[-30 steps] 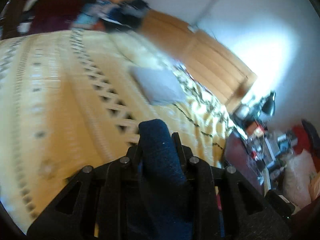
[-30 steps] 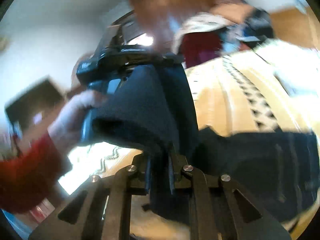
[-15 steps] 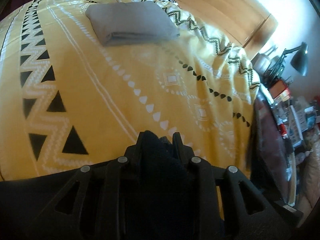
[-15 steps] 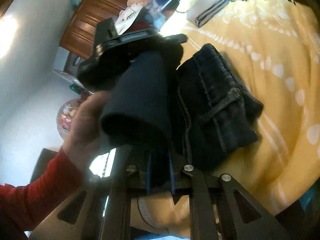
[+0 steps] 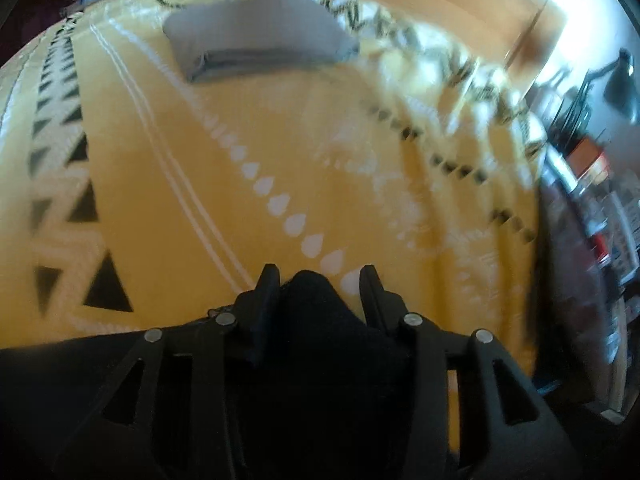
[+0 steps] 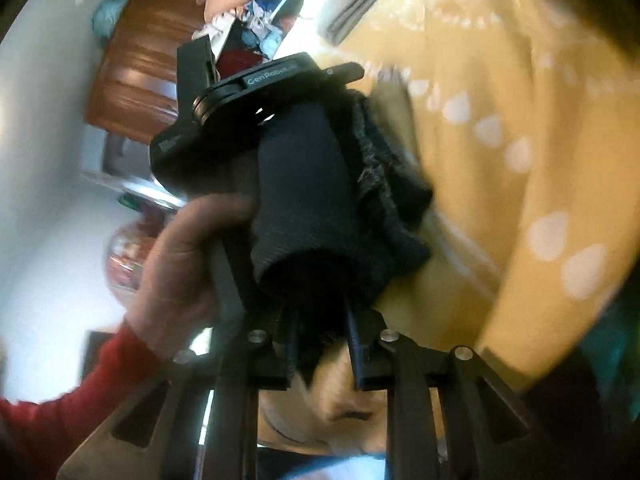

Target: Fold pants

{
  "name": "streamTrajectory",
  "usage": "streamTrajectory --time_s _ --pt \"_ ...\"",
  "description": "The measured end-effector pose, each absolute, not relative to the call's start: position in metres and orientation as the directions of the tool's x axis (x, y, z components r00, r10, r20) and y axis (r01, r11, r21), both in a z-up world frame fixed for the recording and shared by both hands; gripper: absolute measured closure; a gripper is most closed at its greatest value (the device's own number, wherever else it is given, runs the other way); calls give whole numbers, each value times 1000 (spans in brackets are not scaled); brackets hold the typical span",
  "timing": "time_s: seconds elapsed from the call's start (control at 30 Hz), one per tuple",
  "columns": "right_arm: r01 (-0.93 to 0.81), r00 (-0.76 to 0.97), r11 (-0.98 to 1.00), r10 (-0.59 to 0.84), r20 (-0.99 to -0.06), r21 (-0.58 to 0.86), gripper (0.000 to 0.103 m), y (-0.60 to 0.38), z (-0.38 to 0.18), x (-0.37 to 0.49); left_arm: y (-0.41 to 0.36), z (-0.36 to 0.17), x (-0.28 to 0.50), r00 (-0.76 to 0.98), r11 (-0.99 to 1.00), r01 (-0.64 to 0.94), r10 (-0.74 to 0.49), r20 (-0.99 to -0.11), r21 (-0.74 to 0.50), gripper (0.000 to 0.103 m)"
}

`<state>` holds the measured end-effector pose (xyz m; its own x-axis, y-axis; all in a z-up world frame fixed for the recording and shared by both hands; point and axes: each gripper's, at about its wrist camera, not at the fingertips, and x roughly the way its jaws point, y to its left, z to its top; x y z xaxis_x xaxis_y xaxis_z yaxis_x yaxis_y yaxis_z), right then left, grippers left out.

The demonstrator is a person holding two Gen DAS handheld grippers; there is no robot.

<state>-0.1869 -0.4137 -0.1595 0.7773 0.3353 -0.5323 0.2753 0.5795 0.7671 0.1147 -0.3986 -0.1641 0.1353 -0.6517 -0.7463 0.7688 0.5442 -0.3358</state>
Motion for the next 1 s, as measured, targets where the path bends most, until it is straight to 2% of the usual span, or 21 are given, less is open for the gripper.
streamTrajectory --time_s 0.03,0.1,0.17,0.2,0.27,0.37,0.47,0.67,0.8,0.9,0.97,1.0 --pt "263 773 633 314 -552 728 72 -411 -147 -193 -390 -149 113 153 537 770 -681 -716 -346 59" --pt "244 766 718 269 -584 651 64 -406 -129 -205 -370 -122 111 196 532 771 -720 -665 -349 49" --pt "237 767 791 204 -609 564 60 -403 -111 -211 -341 -99 108 267 552 771 -733 -625 -317 31" --pt "235 771 821 168 -614 520 60 -401 -102 -212 -328 -92 106 303 572 765 -725 -619 -297 28" --pt "221 792 862 116 -600 457 60 -401 -86 -205 -299 -88 105 362 620 743 -688 -629 -252 28" --pt "115 814 926 120 -568 360 60 -394 -66 -168 -255 -94 100 378 656 703 -672 -636 -275 28" --pt "83 785 963 94 -612 255 63 -401 -78 -109 -217 -112 94 393 701 654 -635 -665 -282 28" --pt "130 657 925 188 -730 356 67 -453 -138 -24 -165 -161 96 365 783 502 -578 -730 -368 29" --pt "107 710 927 183 -681 360 65 -459 -112 -30 -140 -167 96 384 804 451 -566 -730 -386 29" --pt "52 737 933 204 -645 355 63 -460 -102 -10 -131 -172 101 374 797 438 -582 -722 -416 29" --pt "36 678 923 260 -688 383 52 -461 -119 13 -131 -174 101 355 780 453 -603 -714 -433 29" --pt "60 637 921 261 -725 384 52 -468 -136 25 -131 -175 101 346 772 453 -612 -711 -445 29"
